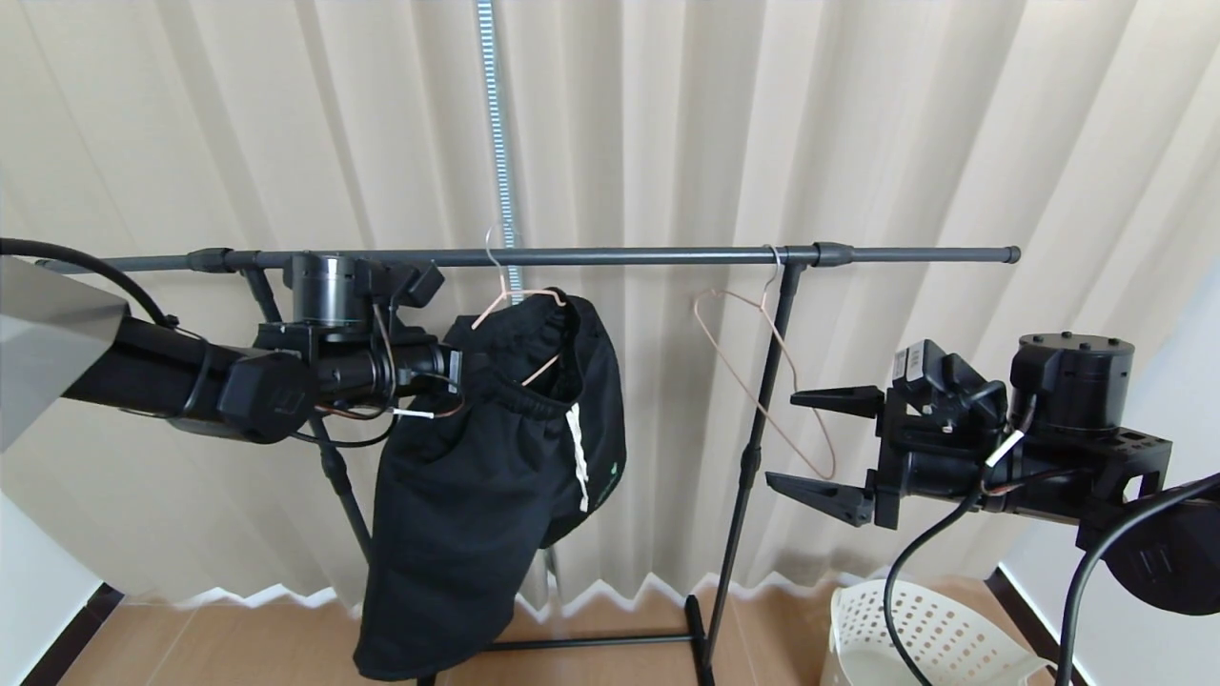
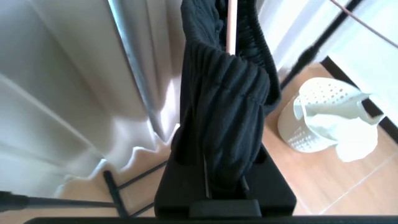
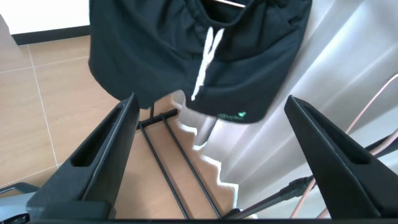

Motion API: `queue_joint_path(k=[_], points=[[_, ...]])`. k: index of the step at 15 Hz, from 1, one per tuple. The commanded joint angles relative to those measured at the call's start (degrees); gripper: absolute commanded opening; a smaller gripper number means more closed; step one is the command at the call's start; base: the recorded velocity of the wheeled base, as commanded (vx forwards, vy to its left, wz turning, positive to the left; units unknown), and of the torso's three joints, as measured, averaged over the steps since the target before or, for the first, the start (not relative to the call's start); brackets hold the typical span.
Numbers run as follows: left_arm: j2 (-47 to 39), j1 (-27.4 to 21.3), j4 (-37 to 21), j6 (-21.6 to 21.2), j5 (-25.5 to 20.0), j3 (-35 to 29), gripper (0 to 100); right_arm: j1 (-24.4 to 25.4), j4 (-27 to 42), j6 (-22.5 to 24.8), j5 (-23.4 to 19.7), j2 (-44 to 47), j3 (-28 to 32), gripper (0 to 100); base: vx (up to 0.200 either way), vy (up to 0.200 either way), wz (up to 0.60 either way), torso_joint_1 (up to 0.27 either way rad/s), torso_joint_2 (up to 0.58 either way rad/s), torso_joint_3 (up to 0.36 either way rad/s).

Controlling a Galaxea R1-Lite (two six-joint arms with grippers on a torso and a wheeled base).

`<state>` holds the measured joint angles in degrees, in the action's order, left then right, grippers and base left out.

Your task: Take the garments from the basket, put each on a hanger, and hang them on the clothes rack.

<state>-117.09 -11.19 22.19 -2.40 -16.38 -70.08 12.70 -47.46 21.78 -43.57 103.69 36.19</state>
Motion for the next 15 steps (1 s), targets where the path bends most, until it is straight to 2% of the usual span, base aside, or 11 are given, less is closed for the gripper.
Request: queue_joint_path(k=[1, 13, 14, 15], points=[[-4.8, -0.3, 0.1, 1.9, 0.2, -3.6, 0, 0.0, 0.0, 0.0, 0.0, 0.2, 0.0, 100, 0.0, 0.0, 0.0, 0.0, 0.0, 0.0], [-10.6, -0.5, 0.6, 3.5, 0.0, -8.8, 0, 0.0, -0.1, 0.0, 0.0, 1.7, 0.4, 100, 0.0, 0.0, 0.0, 0.0, 0.0, 0.0], [-10.6, -0.5, 1.0, 4.2, -0.1, -8.8, 100, 0.0, -0.1, 0.0, 0.0, 1.7, 0.4, 100, 0.0, 0.0, 0.0, 0.0, 0.0, 0.0], [-10.4, -0.5, 2.0, 5.1, -0.2, -8.8, 100, 0.0, -0.1, 0.0, 0.0, 1.7, 0.4, 100, 0.0, 0.0, 0.0, 0.0, 0.0, 0.0]])
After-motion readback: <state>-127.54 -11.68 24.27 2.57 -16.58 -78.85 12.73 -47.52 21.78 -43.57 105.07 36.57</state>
